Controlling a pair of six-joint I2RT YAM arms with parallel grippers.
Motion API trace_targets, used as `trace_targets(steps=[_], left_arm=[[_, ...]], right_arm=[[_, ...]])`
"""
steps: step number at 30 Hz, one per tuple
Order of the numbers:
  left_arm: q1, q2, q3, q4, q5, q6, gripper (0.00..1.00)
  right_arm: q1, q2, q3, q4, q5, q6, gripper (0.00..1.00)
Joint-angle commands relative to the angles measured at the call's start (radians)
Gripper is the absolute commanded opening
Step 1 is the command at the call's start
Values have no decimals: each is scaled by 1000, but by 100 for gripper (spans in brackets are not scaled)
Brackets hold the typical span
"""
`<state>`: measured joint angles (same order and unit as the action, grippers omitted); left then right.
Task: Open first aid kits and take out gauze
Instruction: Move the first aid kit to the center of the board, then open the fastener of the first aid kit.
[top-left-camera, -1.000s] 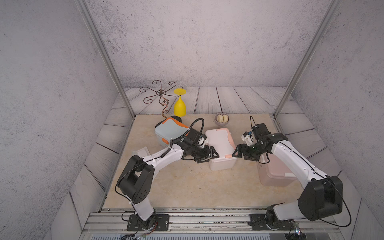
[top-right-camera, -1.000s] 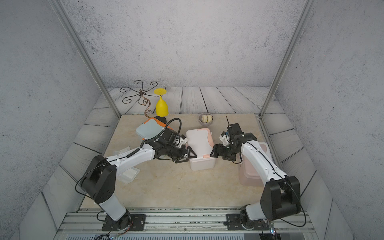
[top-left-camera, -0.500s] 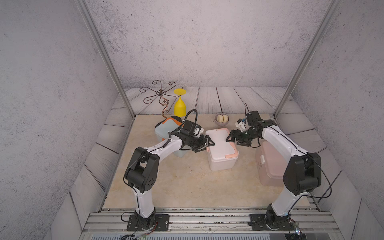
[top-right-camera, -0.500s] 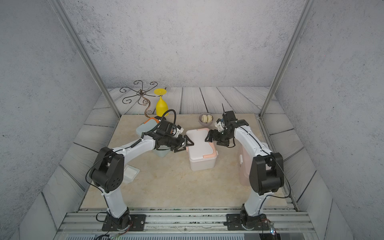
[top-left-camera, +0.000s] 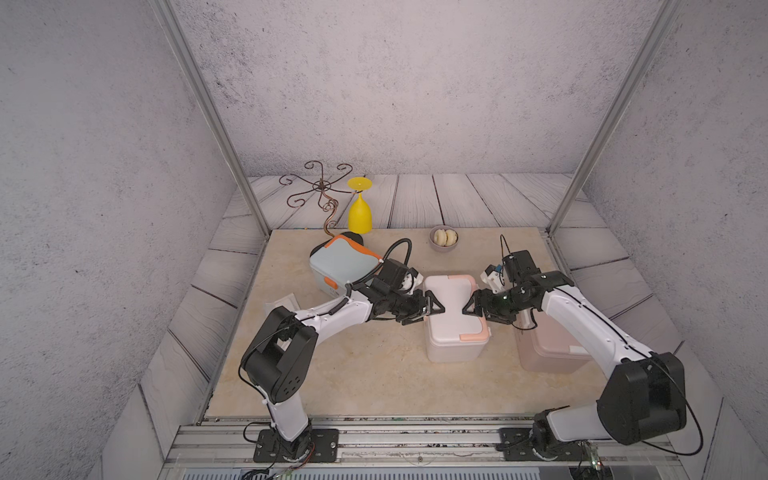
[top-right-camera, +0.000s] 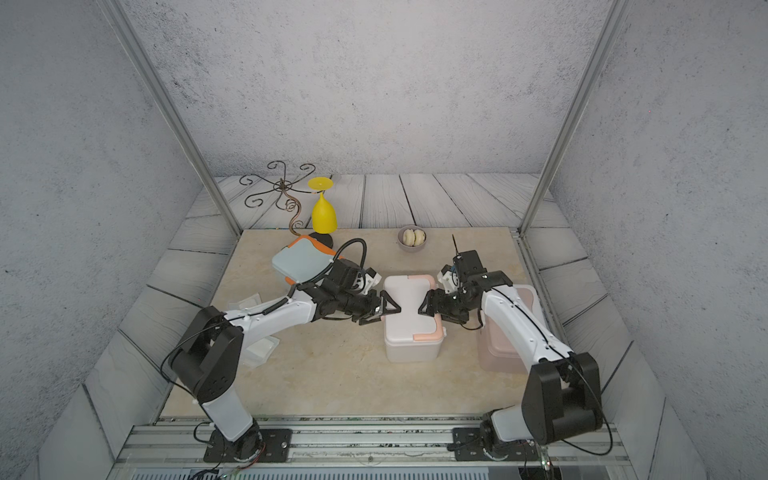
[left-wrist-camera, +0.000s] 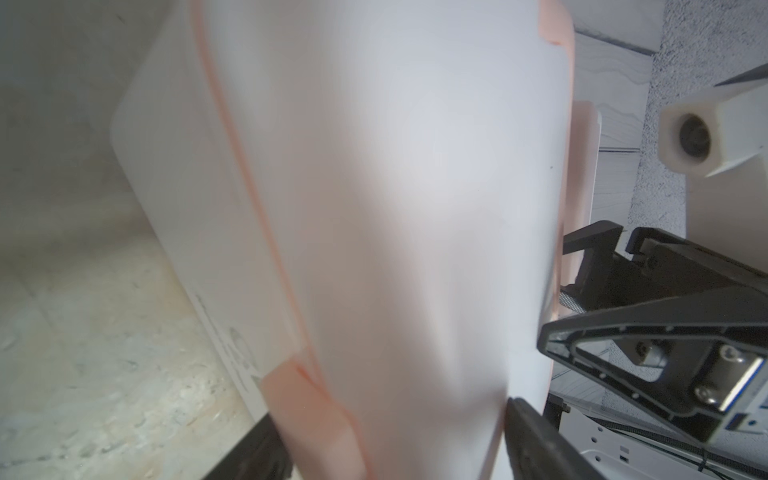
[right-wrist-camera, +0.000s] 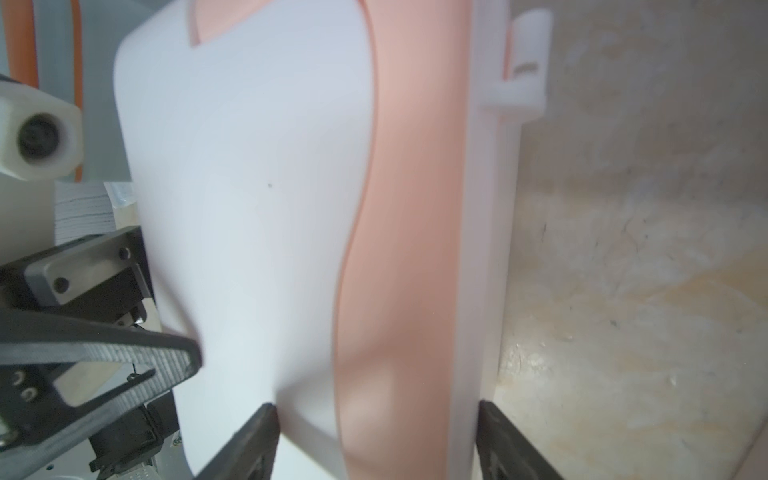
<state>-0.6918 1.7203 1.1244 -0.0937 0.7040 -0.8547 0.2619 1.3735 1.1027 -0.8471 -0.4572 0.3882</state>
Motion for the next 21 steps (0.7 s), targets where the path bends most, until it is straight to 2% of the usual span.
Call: trace_targets(steps=[1, 3, 6, 9, 11, 16, 21], left_arm=[[15, -42, -74, 53, 28, -32, 79], [50, -49, -118, 134, 75, -73, 80], [86, -25, -195, 383, 176, -208, 81], [90, 18, -230, 557, 209, -299, 81], [91, 41, -251, 638, 217, -345, 81], [116, 93, -310, 911, 253, -493, 75], [140, 145, -322, 1052, 272, -572, 66]], right_arm=[[20, -35, -18, -50, 141, 23, 79], [18, -20, 9, -49, 163, 14, 84], [20, 22, 41, -4, 75, -7, 87], [22, 56, 50, 55, -24, -9, 88], [20, 82, 50, 63, -45, -7, 86], [20, 106, 12, 45, -11, -16, 76], [21, 107, -14, 34, 8, -29, 72]])
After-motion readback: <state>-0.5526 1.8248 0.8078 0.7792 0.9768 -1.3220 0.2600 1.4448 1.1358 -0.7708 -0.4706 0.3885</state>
